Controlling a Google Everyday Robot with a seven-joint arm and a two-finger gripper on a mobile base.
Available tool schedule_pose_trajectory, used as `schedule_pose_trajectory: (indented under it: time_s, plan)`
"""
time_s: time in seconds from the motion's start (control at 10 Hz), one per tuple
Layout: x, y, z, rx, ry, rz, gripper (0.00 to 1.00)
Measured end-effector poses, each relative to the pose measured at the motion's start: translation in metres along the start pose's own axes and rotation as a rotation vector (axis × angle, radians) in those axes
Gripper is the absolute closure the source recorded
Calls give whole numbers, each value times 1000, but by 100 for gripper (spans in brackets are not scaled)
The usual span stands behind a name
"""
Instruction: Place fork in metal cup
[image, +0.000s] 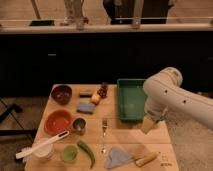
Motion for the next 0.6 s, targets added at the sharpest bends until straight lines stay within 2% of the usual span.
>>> schedule_pose_trajectory:
  time_s: [0.1,0.2,0.4,0.6]
  plan:
    - [-1,3,3,-29,2,20,20]
    - [-14,14,7,-69,-9,33,20]
    - [-34,34,13,-116,-14,74,20]
    - [-43,49,18,-133,-10,139,20]
